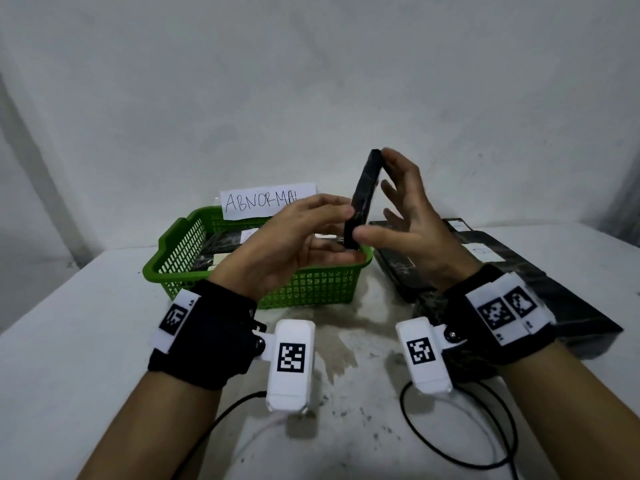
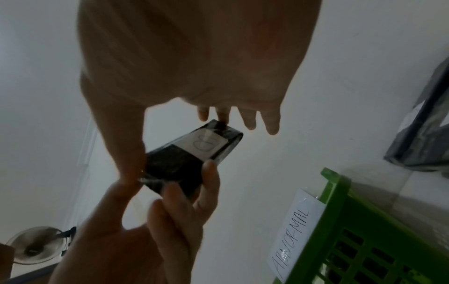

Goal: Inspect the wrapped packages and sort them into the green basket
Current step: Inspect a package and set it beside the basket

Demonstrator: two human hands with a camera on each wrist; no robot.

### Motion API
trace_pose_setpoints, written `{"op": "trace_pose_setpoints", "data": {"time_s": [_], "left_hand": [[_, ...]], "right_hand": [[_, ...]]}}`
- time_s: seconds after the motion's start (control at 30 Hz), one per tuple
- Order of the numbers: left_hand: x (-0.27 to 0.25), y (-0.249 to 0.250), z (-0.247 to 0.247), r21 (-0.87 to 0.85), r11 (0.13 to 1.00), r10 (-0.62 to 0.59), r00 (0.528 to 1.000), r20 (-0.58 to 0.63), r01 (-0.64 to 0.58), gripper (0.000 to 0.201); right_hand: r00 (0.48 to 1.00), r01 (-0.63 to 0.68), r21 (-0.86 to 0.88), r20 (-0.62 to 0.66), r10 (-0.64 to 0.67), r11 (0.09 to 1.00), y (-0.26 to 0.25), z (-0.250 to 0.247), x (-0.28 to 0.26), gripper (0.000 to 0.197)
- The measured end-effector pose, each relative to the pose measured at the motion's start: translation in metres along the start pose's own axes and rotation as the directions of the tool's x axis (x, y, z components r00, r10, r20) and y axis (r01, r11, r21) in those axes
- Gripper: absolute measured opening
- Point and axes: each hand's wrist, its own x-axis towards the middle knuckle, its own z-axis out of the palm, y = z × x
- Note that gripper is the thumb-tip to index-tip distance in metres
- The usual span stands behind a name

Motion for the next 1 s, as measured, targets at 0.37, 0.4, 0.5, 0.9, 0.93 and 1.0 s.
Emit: {"op": "trace_pose_setpoints", "data": {"time_s": [0.37,0.4,0.5,0.9,0.93,1.0], "left_hand": [[0.007,-0.018,-0.001,0.150,0.986,0.078,0.997,-0.002,-0.077,0.037],[0.007,-0.019,0.000,0.153,0.984,0.091,0.996,-0.013,-0.088,0.037],[0.009,-0.021,-0.002,0.193,0.974,0.127,0.991,-0.028,-0.120,0.040],[0.013,-0.025,-0.014,0.447,0.871,0.236,0.972,-0.019,-0.203,0.051],[0.014,-0.025,-0.014,0.465,0.861,0.244,0.969,-0.020,-0.208,0.051],[0.016,-0.027,-0.015,0.493,0.843,0.270,0.962,-0.042,-0.215,0.051]], "right_hand": [[0.967,-0.024,0.048,-0.252,0.035,0.999,-0.007,-0.004,0.004,0.066],[0.972,-0.024,0.024,-0.235,0.029,0.999,-0.008,-0.005,0.004,0.066],[0.987,-0.038,0.075,-0.154,0.049,0.997,-0.013,-0.008,0.003,0.057],[0.985,-0.125,0.389,-0.058,0.160,0.913,-0.022,-0.007,0.002,0.012],[0.985,-0.129,0.396,-0.058,0.165,0.909,-0.022,-0.008,0.002,0.013],[0.983,-0.140,0.404,-0.049,0.175,0.904,-0.020,-0.009,0.002,0.010]]}}
